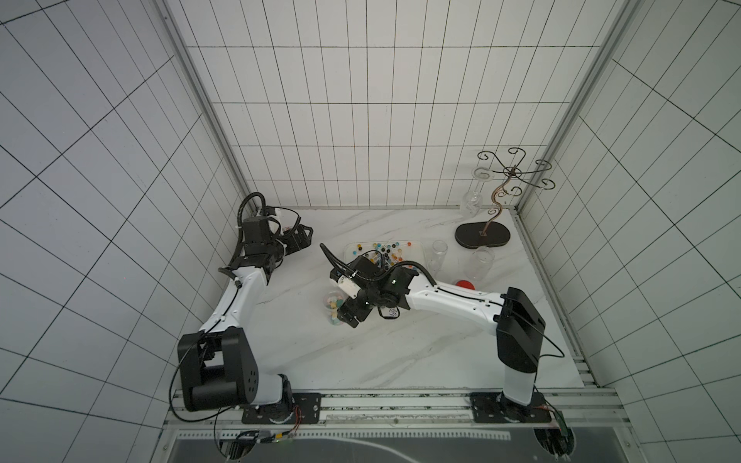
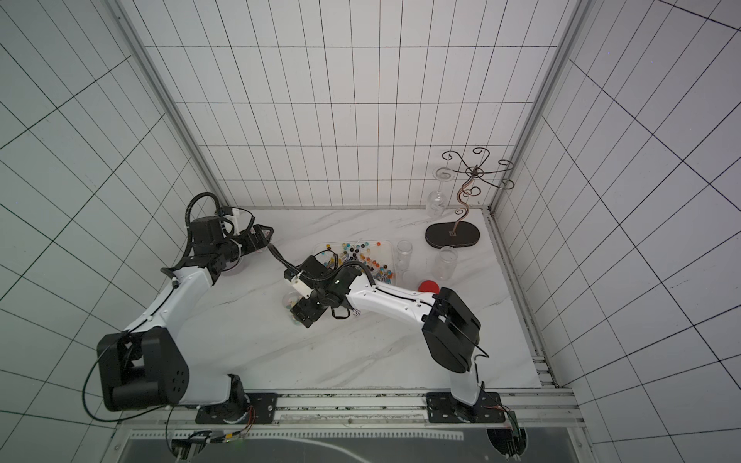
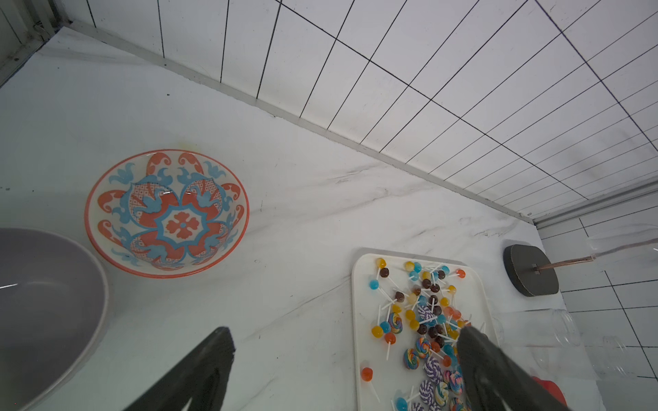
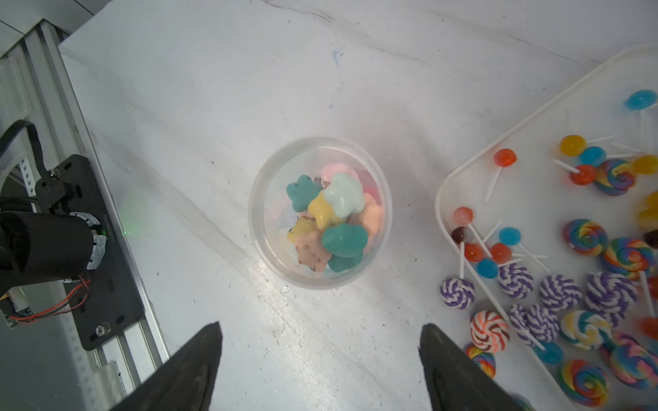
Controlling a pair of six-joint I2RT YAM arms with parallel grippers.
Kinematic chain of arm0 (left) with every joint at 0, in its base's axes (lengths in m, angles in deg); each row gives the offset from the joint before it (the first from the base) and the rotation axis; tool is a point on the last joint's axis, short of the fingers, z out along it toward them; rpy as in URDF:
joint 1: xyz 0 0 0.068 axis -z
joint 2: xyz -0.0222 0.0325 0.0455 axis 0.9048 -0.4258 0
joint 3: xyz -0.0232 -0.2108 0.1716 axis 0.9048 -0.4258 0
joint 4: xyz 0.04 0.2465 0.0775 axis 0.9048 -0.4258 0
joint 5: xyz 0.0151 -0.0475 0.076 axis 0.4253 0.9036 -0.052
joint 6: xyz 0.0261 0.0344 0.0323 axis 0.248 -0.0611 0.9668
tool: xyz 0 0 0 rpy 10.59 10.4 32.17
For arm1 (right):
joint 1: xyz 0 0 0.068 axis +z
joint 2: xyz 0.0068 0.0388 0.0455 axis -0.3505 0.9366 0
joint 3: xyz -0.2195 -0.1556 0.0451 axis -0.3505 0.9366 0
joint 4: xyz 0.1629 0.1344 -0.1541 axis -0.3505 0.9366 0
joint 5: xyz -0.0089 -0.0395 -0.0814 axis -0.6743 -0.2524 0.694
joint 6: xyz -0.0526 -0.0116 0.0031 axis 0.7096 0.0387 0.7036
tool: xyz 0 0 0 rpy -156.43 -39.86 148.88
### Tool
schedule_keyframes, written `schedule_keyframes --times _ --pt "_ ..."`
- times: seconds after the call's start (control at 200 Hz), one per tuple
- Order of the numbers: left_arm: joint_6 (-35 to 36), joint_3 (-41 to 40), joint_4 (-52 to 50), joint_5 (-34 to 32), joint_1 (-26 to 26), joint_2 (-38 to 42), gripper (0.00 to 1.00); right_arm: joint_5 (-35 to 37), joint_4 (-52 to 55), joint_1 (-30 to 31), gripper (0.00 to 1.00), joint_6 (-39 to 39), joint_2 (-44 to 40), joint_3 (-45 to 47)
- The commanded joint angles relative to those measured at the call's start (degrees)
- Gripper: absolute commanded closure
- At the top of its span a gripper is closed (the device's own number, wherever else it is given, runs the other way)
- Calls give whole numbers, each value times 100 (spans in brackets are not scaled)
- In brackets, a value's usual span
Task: Pour the candies out of the jar
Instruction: Pick up the jar from the center of the board.
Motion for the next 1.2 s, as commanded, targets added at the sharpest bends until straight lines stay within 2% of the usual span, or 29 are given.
schedule_keyframes --times 0.0,0.28,0.44,1.195 --pt "-128 41 110 65 -16 -28 3 208 -22 7 12 154 89 -936" --pt "-161 31 134 132 -62 -22 3 478 -7 51 12 254 572 -1502" --pt "-195 13 150 181 -160 -4 3 341 214 51 12 250 875 -1865" --pt "-339 -74 294 422 -367 40 3 261 469 113 15 265 1249 -2150"
